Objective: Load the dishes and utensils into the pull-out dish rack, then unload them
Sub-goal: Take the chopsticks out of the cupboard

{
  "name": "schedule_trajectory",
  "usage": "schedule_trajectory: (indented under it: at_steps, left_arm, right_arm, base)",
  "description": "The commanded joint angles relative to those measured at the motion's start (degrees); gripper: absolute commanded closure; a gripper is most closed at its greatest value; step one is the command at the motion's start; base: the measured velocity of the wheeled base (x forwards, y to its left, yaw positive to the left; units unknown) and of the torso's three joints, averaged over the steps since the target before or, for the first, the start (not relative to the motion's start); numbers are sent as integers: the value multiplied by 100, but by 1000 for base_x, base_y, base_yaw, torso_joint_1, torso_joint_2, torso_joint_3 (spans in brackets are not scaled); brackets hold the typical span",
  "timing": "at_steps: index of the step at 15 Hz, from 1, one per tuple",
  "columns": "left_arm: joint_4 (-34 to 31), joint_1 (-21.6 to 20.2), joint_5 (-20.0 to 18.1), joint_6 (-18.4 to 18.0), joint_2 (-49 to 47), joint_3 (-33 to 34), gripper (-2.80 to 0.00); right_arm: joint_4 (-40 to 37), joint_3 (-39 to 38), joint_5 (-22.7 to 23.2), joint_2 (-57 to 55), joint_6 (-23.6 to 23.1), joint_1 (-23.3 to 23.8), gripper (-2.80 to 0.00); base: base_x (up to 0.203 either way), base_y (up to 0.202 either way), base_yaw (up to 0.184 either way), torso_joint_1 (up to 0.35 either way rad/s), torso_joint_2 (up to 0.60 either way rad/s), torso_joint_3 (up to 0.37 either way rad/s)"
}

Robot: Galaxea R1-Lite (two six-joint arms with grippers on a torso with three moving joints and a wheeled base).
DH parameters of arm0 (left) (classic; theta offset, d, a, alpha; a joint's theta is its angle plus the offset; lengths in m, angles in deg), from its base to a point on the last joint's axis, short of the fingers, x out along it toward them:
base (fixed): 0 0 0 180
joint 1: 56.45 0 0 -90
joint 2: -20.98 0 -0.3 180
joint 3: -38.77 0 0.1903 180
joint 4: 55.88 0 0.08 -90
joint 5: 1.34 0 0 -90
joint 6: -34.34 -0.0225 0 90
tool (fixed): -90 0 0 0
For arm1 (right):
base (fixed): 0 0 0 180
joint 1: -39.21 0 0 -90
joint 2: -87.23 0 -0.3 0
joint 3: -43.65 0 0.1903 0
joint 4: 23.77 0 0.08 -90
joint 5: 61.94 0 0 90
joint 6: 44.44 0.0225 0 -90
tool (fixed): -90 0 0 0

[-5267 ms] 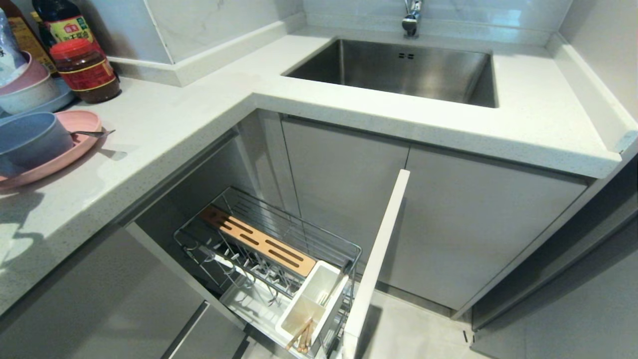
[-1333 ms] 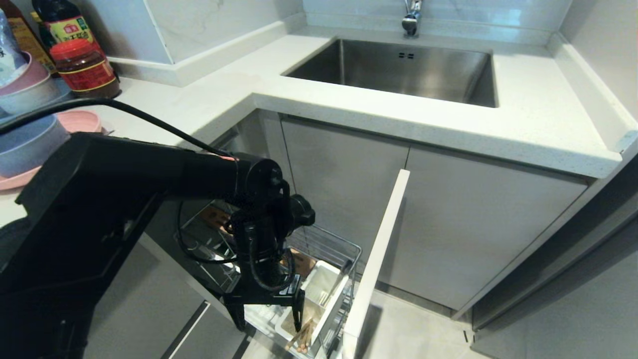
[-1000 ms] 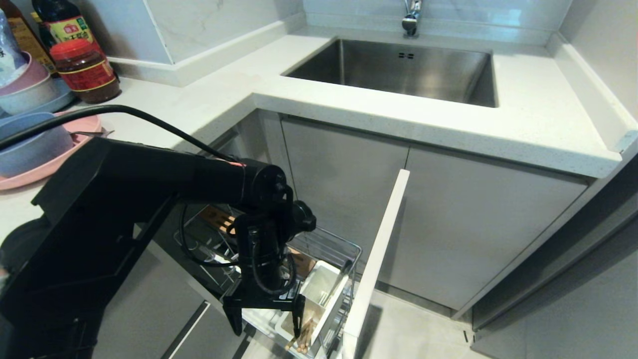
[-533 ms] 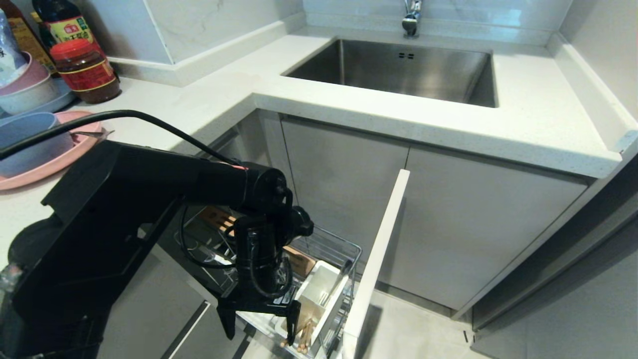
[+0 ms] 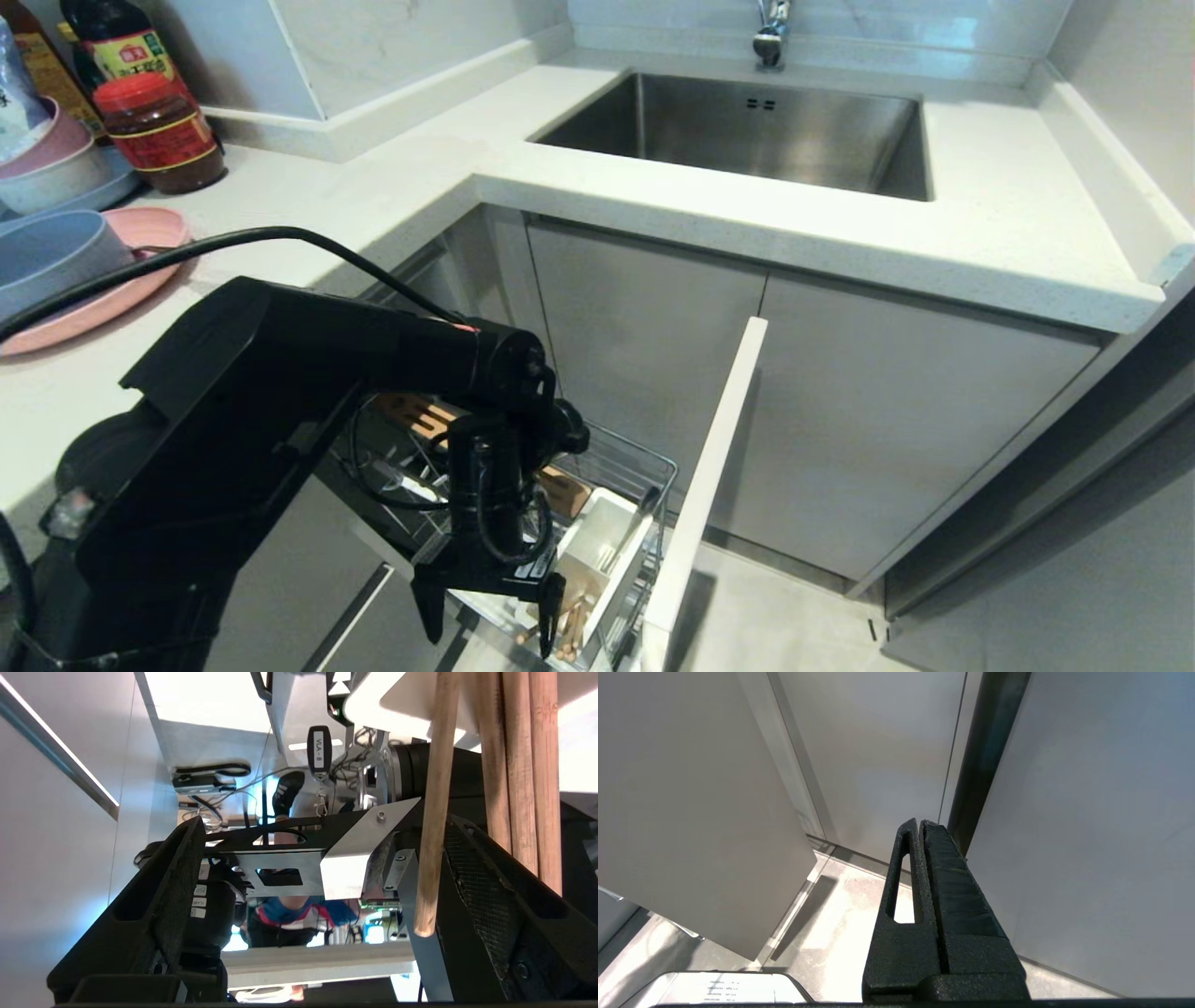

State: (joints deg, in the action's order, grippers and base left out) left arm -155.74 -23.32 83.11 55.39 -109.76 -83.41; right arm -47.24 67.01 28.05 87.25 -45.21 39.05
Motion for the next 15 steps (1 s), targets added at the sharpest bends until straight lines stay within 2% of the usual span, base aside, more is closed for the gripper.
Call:
schedule_trajectory:
  at_steps: [1,15]
  left_arm:
    - [-42,18,-32,-1,-99,-11,-280]
    - [-45,79,-79,55,-153,-103,-280]
  right_arm:
    - [1,0,2,-2,-2,-2,0]
    - [1,0,2,-2,-2,-2,0]
  base:
    - [0,0,0,0,0,0]
    - [0,0,0,0,0,0]
